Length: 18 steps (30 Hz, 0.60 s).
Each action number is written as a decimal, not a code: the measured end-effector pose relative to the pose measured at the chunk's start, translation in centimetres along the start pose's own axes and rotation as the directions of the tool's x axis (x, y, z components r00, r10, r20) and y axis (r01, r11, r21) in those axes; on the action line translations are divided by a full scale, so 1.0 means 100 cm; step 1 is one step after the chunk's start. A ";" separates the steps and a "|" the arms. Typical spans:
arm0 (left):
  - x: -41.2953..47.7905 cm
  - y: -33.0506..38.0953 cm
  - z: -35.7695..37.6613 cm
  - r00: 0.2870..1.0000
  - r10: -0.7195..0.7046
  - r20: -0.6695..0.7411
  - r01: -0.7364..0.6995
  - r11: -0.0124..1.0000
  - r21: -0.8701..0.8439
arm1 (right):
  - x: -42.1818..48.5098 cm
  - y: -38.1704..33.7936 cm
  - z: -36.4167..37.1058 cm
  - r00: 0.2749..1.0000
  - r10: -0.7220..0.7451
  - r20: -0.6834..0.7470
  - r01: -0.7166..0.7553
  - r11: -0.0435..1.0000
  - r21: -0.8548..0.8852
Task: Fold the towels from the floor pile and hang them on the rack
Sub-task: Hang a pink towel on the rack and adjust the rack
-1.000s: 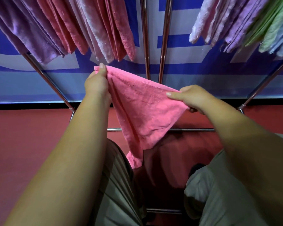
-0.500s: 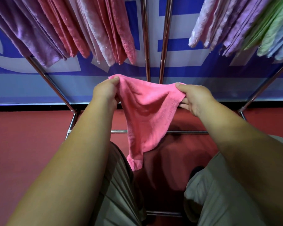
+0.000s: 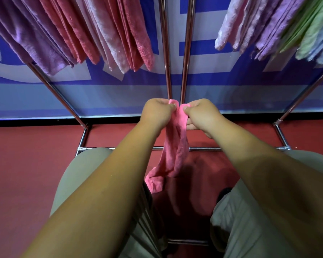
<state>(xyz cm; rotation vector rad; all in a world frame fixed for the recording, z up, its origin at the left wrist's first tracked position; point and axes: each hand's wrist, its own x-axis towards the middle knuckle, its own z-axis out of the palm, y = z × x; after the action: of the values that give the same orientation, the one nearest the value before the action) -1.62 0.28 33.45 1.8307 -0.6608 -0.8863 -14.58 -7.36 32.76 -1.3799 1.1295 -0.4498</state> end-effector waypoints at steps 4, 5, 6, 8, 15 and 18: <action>0.004 -0.001 0.004 0.997 0.074 -0.018 -0.073 0.994 0.082 | -0.002 -0.003 0.001 1.000 -0.005 0.001 0.005 1.000 0.020; 0.006 -0.001 0.004 0.994 0.102 -0.041 -0.097 0.989 0.109 | -0.002 -0.004 0.001 1.000 -0.004 -0.008 0.005 1.000 0.024; 0.007 0.000 0.003 0.990 0.123 -0.062 -0.114 0.984 0.139 | -0.002 -0.006 0.001 1.000 -0.005 -0.019 0.005 1.000 0.030; 0.009 0.001 0.002 0.990 0.127 -0.065 -0.115 0.980 0.160 | 0.001 -0.006 0.002 0.999 -0.015 -0.028 0.016 0.999 0.042; 0.009 -0.001 0.003 0.972 0.235 -0.001 -0.221 0.917 0.331 | 0.005 -0.007 0.009 0.998 0.023 0.051 -0.028 0.995 0.101; 0.009 0.000 0.002 0.962 0.273 -0.030 -0.242 0.896 0.373 | 0.003 -0.009 0.010 1.000 0.018 0.014 -0.019 0.996 0.090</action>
<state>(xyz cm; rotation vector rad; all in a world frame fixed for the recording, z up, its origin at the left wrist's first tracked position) -1.30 -0.48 33.12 2.0324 -1.0457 -0.5309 -13.31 -7.30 33.30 -1.2914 1.0977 -0.4721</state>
